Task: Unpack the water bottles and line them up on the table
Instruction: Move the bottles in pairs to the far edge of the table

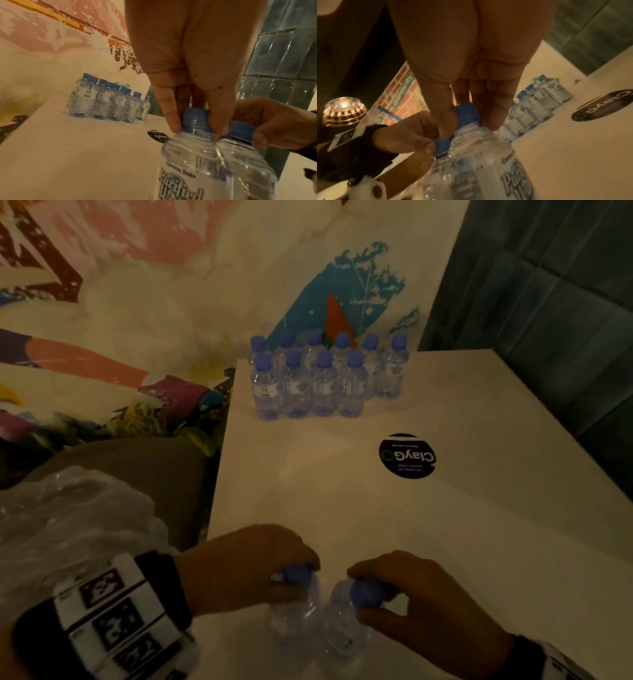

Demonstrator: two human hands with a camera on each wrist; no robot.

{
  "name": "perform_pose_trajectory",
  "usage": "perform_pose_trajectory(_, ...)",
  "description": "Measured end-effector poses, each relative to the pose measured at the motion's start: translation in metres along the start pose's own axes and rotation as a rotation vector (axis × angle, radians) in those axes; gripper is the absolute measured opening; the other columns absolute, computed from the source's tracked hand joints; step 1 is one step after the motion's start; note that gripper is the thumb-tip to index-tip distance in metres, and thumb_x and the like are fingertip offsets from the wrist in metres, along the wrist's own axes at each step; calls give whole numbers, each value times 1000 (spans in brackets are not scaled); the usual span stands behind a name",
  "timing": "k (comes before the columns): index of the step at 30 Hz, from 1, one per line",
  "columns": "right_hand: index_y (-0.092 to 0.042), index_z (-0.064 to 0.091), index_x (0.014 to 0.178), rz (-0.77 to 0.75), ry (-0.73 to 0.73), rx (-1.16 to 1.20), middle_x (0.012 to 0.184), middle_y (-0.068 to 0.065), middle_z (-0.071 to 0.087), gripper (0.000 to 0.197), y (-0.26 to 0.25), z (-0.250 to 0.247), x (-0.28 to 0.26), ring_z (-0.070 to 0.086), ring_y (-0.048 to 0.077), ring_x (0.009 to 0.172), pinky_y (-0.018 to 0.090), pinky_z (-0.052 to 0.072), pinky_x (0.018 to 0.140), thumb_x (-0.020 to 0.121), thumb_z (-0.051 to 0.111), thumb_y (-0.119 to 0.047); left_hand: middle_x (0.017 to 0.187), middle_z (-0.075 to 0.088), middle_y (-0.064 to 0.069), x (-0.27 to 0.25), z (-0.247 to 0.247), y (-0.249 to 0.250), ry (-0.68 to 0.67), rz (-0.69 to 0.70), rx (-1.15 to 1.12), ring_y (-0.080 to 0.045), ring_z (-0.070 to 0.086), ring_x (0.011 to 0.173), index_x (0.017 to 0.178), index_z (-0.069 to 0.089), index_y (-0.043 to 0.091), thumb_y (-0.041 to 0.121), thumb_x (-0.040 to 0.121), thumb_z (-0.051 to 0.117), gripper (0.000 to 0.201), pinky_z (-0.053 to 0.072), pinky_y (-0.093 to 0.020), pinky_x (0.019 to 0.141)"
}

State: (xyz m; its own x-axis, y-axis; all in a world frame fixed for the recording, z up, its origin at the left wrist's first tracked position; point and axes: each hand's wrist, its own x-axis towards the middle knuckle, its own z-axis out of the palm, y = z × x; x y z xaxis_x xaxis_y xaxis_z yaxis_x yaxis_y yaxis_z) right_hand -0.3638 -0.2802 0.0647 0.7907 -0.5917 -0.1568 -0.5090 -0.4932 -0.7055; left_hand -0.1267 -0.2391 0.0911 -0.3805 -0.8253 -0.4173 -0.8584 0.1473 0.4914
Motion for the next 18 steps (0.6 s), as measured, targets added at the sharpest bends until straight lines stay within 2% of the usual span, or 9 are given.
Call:
perform_pose_trajectory(2, -56, 45, 102, 29, 106, 34, 104, -14, 64, 42, 10, -18, 2, 55, 7, 93, 13, 45, 81, 79, 72, -35, 124, 61, 1, 23, -22, 10, 50, 24, 4, -7, 54, 106, 119, 57, 26, 63, 79, 50, 56, 37, -15, 96)
perform_pose_trajectory(3, -58, 44, 98, 42, 158, 41, 103, -13, 65, 45, 16, -27, 2, 55, 9, 95, 12, 45, 81, 76, 74, -33, 124, 61, 1, 39, -34, 12, 104, 56, 39, -9, 54, 107, 120, 57, 23, 66, 76, 50, 62, 32, -12, 92)
perform_pose_trajectory(5, -59, 45, 95, 61, 235, 38, 100, -12, 67, 49, 33, -47, 4, 56, 10, 93, 9, 45, 79, 73, 77, -30, 120, 65, -2, 80, -61, 13, 185, 77, 76, -17, 58, 105, 116, 61, 18, 51, 79, 59, 50, 33, -14, 87)
perform_pose_trajectory(6, -59, 47, 94, 74, 256, 32, 98, -13, 67, 50, 38, -54, 4, 56, 10, 92, 10, 45, 79, 72, 78, -28, 117, 66, -3, 96, -71, 12, 228, 77, 77, -16, 59, 100, 115, 62, 16, 43, 82, 62, 42, 35, -13, 83)
perform_pose_trajectory(9, -67, 53, 83, 105, 280, 39, 94, -12, 67, 49, 64, -81, 10, 58, 9, 91, 9, 47, 77, 69, 81, -30, 97, 65, 0, 157, -107, 7, 325, 52, 124, -7, 50, 80, 112, 62, 13, 33, 86, 62, 33, 31, -14, 63)
perform_pose_trajectory(11, -76, 46, 88, 123, 299, 43, 113, -21, 52, 45, 80, -96, 16, 57, 9, 91, 9, 46, 79, 61, 75, -53, 78, 56, 5, 197, -129, 6, 371, 35, 128, -9, 48, 70, 102, 65, 9, 29, 85, 63, 27, 29, -18, 59)
perform_pose_trajectory(13, -77, 43, 91, 148, 316, 53, 117, -28, 45, 46, 99, -110, 22, 57, 9, 91, 10, 46, 79, 48, 54, -87, 72, 54, 2, 233, -148, 4, 415, -16, 137, -15, 49, 66, 88, 66, 7, 27, 85, 63, 21, 34, -23, 62)
perform_pose_trajectory(15, -77, 44, 91, 176, 332, 63, 117, -33, 45, 51, 117, -122, 27, 58, 5, 91, 6, 46, 76, 44, 36, -96, 73, 54, -4, 265, -162, 0, 451, -71, 154, -21, 50, 70, 72, 60, 10, 27, 84, 62, 21, 34, -27, 65)
perform_pose_trajectory(18, -77, 45, 91, 206, 328, 57, 114, -35, 47, 50, 134, -139, 35, 58, 2, 90, 0, 45, 73, 46, 34, -96, 76, 53, -7, 304, -178, -6, 427, -144, 196, -23, 49, 70, 73, 58, 11, 29, 85, 62, 22, 34, -29, 66)
